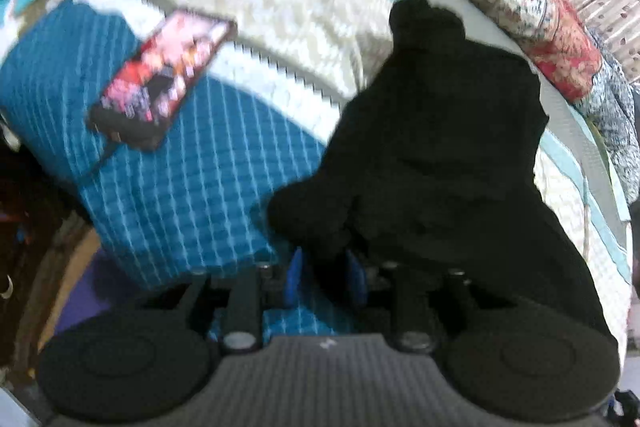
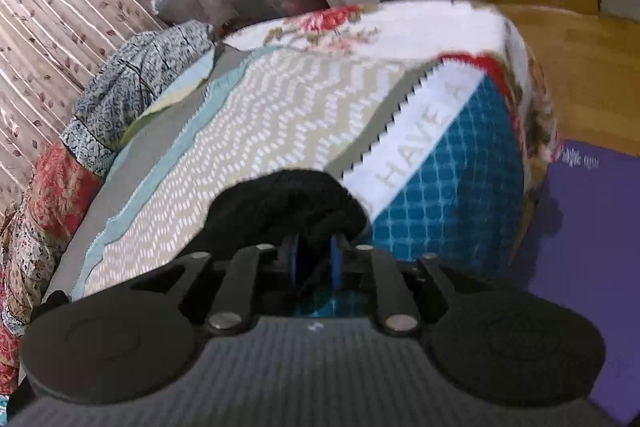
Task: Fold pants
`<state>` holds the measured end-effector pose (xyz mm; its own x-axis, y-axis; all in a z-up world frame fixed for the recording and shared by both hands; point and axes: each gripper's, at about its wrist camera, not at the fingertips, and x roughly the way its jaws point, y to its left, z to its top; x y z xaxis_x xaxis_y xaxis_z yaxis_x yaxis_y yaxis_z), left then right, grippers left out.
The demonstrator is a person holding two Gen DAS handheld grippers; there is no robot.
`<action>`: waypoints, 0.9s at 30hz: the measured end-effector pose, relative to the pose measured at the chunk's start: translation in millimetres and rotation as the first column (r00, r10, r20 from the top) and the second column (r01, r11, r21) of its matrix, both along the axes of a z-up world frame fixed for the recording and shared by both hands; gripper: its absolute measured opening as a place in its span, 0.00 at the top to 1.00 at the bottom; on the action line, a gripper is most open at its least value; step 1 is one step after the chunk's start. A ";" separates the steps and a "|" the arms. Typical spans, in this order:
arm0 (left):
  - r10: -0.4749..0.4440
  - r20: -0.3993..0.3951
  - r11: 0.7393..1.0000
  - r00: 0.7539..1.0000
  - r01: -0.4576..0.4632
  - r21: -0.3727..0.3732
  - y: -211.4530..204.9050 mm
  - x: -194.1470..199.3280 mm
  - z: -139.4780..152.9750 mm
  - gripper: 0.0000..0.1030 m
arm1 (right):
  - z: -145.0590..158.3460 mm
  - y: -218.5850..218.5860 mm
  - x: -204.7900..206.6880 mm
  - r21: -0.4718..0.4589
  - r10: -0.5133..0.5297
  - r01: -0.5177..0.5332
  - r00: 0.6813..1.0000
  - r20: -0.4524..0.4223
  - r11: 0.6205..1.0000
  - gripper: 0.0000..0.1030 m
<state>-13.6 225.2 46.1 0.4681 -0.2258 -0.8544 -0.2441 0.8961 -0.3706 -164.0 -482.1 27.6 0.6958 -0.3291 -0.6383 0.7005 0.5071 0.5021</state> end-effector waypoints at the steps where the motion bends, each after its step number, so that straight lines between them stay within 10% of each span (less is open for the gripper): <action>1: 0.007 0.014 1.000 1.000 -0.007 0.016 -1.1 0.5 4.7 0.73 | 3.8 -0.2 -2.2 -0.012 -0.006 0.006 1.000 0.005 1.000 0.72; 3: 0.031 0.033 0.998 0.999 -0.033 0.059 0.7 2.1 13.6 0.73 | 0.1 -3.2 -5.7 -0.043 -0.040 0.040 0.999 0.003 0.998 0.44; 11: -0.021 0.055 0.998 0.998 0.018 0.061 -23.8 15.0 23.0 0.67 | 6.4 -29.1 13.0 -0.128 -0.012 0.012 1.000 0.000 0.992 0.44; 16: -0.087 0.035 0.996 0.996 0.086 0.032 -60.1 24.6 14.9 0.64 | -15.0 -63.0 33.3 0.017 0.041 -0.040 0.998 -0.041 0.999 0.40; 19: -0.127 0.022 0.992 0.992 0.126 0.018 -83.8 30.1 8.9 0.63 | -23.3 -58.1 44.1 0.126 0.140 -0.141 0.990 0.019 0.982 0.70; 27: -0.239 -0.034 0.970 0.970 0.240 0.028 -145.9 46.5 -4.4 0.63 | 96.2 15.0 54.2 -0.351 0.389 -0.299 0.894 0.223 0.887 0.75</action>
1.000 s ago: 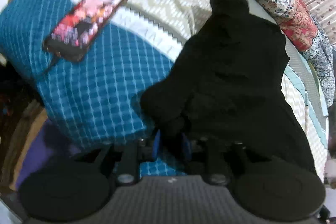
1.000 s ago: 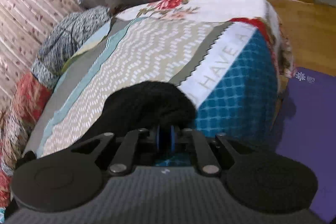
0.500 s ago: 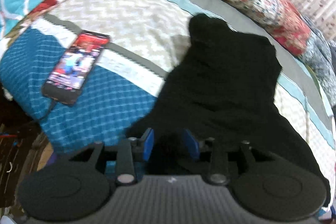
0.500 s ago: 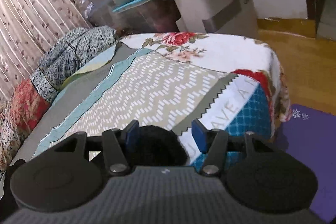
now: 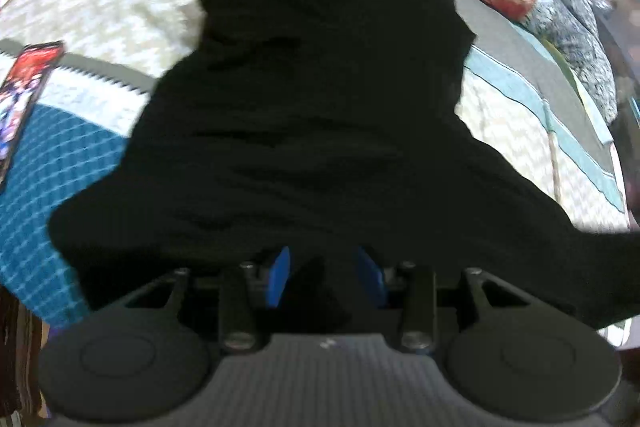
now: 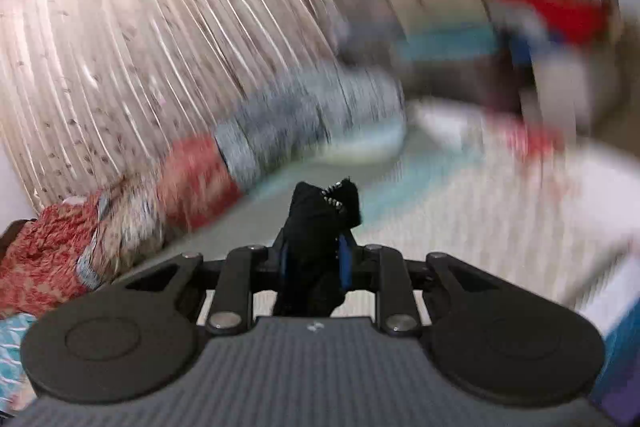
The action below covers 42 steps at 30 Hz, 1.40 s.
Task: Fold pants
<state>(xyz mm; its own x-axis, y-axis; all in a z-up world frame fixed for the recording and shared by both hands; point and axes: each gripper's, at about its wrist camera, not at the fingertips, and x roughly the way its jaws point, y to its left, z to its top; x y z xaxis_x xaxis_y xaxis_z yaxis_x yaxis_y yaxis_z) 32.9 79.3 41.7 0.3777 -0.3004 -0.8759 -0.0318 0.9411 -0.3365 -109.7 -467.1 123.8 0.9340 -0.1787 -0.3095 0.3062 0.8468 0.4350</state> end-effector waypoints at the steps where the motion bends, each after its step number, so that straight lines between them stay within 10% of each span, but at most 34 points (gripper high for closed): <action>1: -0.006 0.003 1.000 1.000 0.006 -0.001 -4.6 0.4 0.1 0.61 | 7.6 -1.9 -4.6 -0.030 -0.028 0.029 0.999 0.028 0.999 0.75; 7: -0.037 -0.050 0.999 0.998 0.039 0.031 -20.1 2.7 -21.3 0.57 | -39.3 -38.5 -3.6 -0.166 -0.248 0.228 0.963 -0.107 0.959 0.62; 11: -0.069 -0.085 0.995 0.994 0.074 0.061 -25.3 1.8 -38.6 0.57 | -103.0 -68.2 5.3 -0.259 -0.504 0.433 0.764 -0.402 0.863 0.53; 15: -0.101 -0.081 0.993 0.992 0.105 0.049 -22.2 0.8 -36.8 0.54 | -95.2 -74.0 -34.8 0.027 -0.515 0.537 0.822 -0.243 0.843 0.53; 22: -0.100 0.071 0.995 0.992 0.100 -0.005 10.0 8.9 3.8 0.48 | -41.4 -21.6 40.6 -0.006 -0.259 0.260 0.956 -0.135 0.965 0.53; 26: -0.035 0.231 0.994 0.972 0.009 0.113 41.3 30.9 28.9 0.36 | -44.7 10.1 122.7 0.077 0.000 0.011 0.990 -0.138 0.997 0.53; 31: 0.077 0.380 0.958 0.922 -0.174 0.226 76.2 90.1 35.1 0.01 | -71.6 88.6 235.3 0.203 0.299 -0.260 0.935 -0.189 0.944 0.53; 36: 0.097 0.383 0.949 0.919 -0.202 0.243 82.6 153.3 12.2 0.00 | -87.1 154.6 344.9 0.309 0.468 -0.392 0.853 -0.230 0.866 0.52; 38: 0.102 0.370 0.954 0.924 -0.195 0.226 75.6 171.4 -1.9 0.04 | -93.4 172.9 388.2 0.330 0.483 -0.397 0.841 -0.243 0.857 0.48; 40: 0.073 0.354 0.973 0.933 -0.145 0.181 71.1 177.8 -11.4 0.51 | -100.8 192.0 430.4 0.311 0.475 -0.390 0.836 -0.276 0.867 0.47; 42: 0.051 0.347 0.980 0.936 -0.113 0.161 65.4 177.1 -15.6 0.70 | -105.2 209.3 463.2 0.271 0.467 -0.394 0.826 -0.315 0.878 0.46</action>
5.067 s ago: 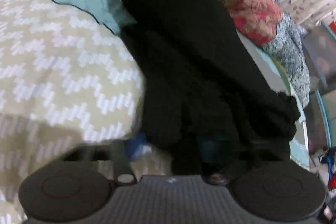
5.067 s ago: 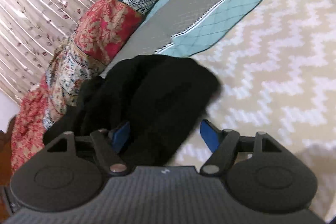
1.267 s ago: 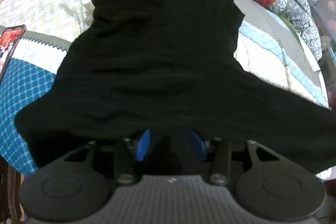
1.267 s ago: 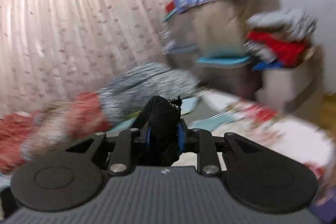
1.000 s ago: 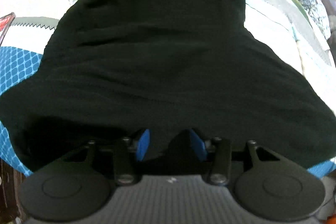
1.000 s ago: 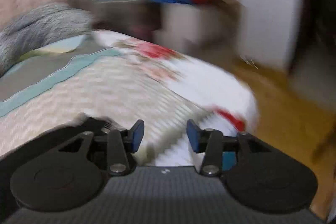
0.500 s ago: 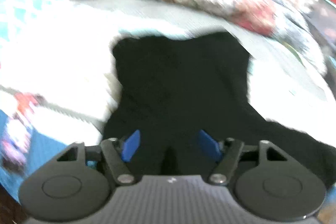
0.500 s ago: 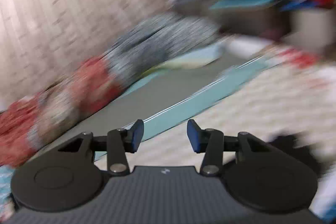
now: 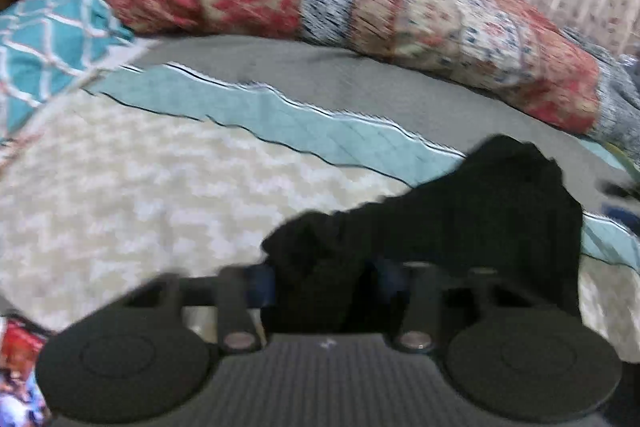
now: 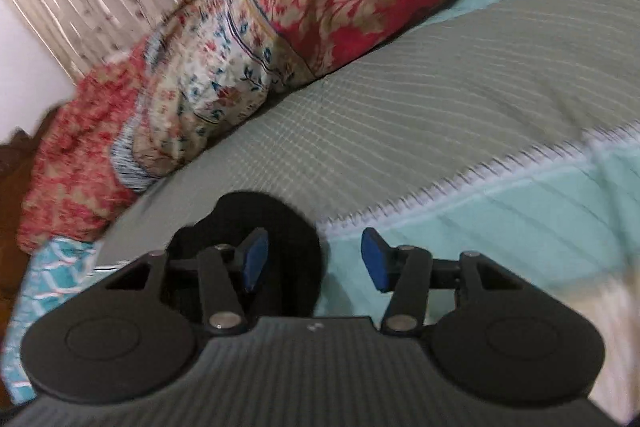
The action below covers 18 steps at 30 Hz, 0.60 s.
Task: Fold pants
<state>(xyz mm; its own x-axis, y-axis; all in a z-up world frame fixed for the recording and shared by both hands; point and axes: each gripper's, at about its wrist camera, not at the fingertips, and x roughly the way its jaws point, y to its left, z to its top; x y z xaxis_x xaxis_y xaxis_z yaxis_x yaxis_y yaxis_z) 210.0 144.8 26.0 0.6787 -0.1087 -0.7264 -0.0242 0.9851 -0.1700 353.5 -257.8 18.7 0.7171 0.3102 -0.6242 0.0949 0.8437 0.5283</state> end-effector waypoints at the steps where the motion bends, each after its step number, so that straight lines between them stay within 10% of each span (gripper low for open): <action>1: -0.001 0.015 1.000 1.000 0.001 0.010 -1.2 -1.9 0.4 0.77 | -2.5 5.9 4.7 -0.022 0.003 -0.003 1.000 -0.009 1.000 0.45; 5: -0.016 0.056 0.998 0.998 0.019 -0.060 8.1 -28.5 12.9 0.82 | -24.9 33.7 37.1 -0.041 0.049 -0.051 0.997 -0.066 0.998 0.44; 7: -0.016 0.066 0.995 0.998 0.022 -0.093 12.7 -41.8 18.4 0.83 | -36.4 52.4 46.9 -0.103 0.076 -0.088 0.991 -0.112 0.991 0.86; 9: -0.022 0.078 0.993 0.997 0.031 -0.112 15.9 -56.6 24.1 0.83 | -31.9 58.2 46.8 -0.149 0.058 -0.074 0.992 -0.111 0.986 0.95; 13: -0.033 0.094 0.988 0.995 0.046 -0.146 23.0 -80.2 36.1 0.83 | 30.7 10.9 6.4 -0.006 -0.090 0.091 0.990 0.109 0.996 0.96; 18: -0.105 0.112 0.977 0.988 0.123 -0.172 17.9 -109.7 43.2 0.83 | 106.7 -69.2 -115.8 0.019 -0.250 0.259 0.908 0.335 0.966 0.96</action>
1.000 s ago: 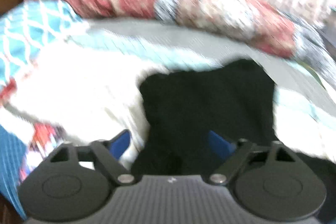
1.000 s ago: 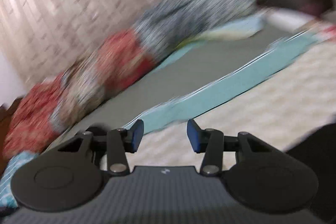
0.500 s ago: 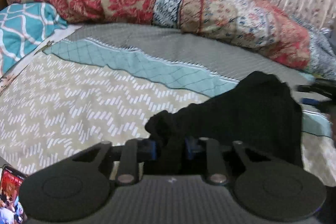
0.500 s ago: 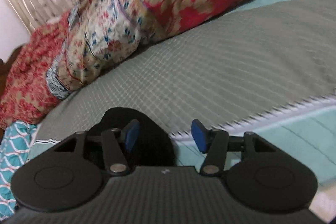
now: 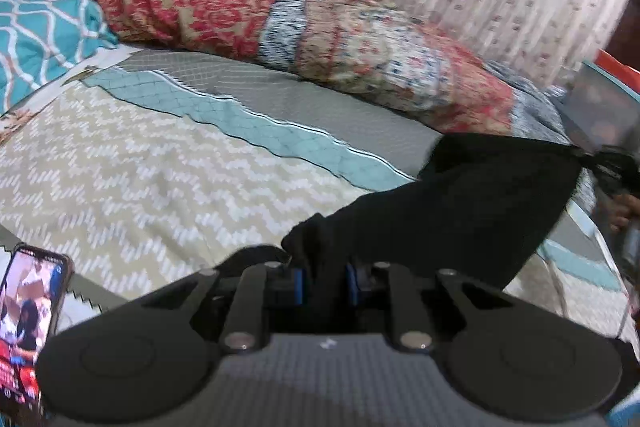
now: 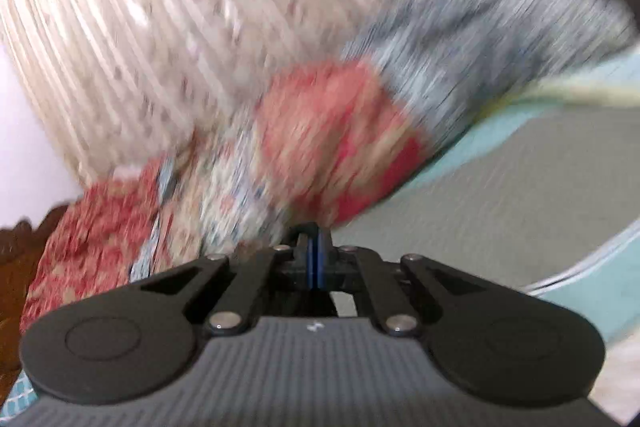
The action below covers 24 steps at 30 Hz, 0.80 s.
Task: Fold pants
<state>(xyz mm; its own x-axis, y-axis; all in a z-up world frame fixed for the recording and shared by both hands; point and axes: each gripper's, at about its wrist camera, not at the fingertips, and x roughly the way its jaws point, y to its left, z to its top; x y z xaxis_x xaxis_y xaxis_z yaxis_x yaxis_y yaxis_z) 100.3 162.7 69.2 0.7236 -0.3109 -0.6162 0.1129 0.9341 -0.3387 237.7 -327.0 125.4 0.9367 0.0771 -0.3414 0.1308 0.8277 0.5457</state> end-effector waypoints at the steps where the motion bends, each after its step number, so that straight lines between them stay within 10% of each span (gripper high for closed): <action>1: -0.017 -0.005 1.000 1.000 0.017 0.000 -2.6 -4.6 -0.9 0.83 | 5.3 -15.7 -33.4 -0.013 -0.039 0.040 0.999 0.008 0.999 0.95; 5: -0.082 -0.051 0.997 0.995 0.081 -0.016 -12.6 -17.6 -11.0 0.83 | -18.8 -51.7 -134.0 -0.044 -0.180 0.176 0.975 -0.130 0.984 0.83; 7: -0.088 -0.081 0.996 0.993 0.089 0.005 -17.4 -18.0 -18.4 0.83 | -45.7 -66.8 -172.5 -0.071 -0.235 0.225 0.932 -0.275 0.972 0.49; 10: -0.071 -0.123 0.997 0.990 0.072 0.008 -17.5 -14.6 -26.2 0.83 | -69.8 -85.6 -210.5 -0.143 -0.379 0.351 0.855 -0.355 0.925 0.46; 12: -0.061 -0.131 0.998 0.990 0.061 0.000 -15.8 -12.6 -26.0 0.83 | -65.6 -91.3 -209.7 -0.144 -0.389 0.361 0.860 -0.330 0.921 0.46; 18: -0.042 -0.116 0.999 0.992 0.044 0.012 -19.0 -10.3 -21.0 0.83 | -42.6 -48.2 -77.8 -0.251 -0.087 0.025 0.967 -0.240 0.968 0.45; 24: -0.037 -0.121 0.999 0.992 0.040 0.024 -19.5 -8.0 -16.5 0.83 | -79.4 -61.9 64.4 -0.258 -0.116 0.009 0.908 -0.402 0.966 0.45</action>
<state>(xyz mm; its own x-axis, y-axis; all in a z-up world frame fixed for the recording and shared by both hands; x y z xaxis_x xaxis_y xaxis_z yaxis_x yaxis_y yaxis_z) 92.3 143.2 52.7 0.6312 -0.3193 -0.7068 0.1084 0.9387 -0.3272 302.1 -388.9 46.0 0.7084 -0.1128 -0.6967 0.3545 0.9105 0.2130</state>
